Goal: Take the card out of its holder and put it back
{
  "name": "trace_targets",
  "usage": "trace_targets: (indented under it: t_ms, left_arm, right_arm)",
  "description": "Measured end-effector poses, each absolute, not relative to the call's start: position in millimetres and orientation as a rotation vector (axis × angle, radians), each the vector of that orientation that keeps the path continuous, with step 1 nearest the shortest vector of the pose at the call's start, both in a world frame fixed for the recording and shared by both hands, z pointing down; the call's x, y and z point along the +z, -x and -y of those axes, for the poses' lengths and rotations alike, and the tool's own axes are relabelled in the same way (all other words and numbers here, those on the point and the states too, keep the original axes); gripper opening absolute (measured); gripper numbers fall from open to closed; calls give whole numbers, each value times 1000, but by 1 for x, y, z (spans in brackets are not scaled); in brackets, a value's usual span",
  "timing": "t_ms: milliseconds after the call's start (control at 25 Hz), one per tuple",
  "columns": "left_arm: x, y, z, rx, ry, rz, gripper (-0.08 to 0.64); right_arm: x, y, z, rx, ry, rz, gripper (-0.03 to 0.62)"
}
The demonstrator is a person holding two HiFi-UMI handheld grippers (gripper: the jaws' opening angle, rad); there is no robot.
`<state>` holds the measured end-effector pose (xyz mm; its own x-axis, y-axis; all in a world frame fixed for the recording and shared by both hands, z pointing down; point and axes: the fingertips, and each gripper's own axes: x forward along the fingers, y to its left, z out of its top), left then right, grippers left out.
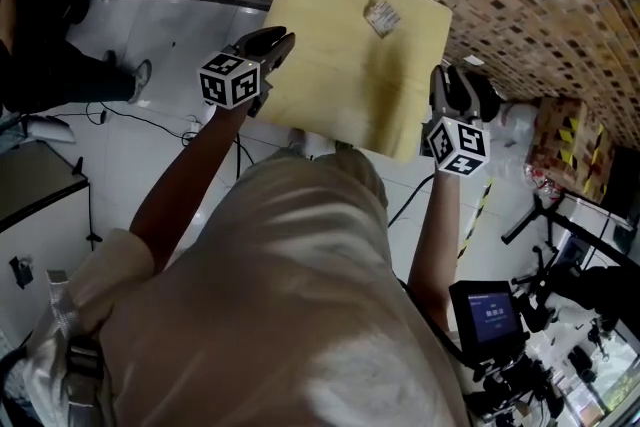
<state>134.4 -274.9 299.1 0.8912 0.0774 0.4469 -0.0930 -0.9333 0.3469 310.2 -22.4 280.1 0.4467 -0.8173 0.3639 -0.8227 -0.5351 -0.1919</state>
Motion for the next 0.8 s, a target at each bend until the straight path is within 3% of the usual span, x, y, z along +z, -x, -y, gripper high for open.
trace_targets:
  t_ms: [360,800]
  left_arm:
    - [318,-100,247,696,-2666,-82,109]
    - [318,-110,207,691,-2694,-190,109]
  right_arm:
    - [286,-254,-9,688,-2686,1442,114]
    - [301,-223,-48,727,-2712,1411,114]
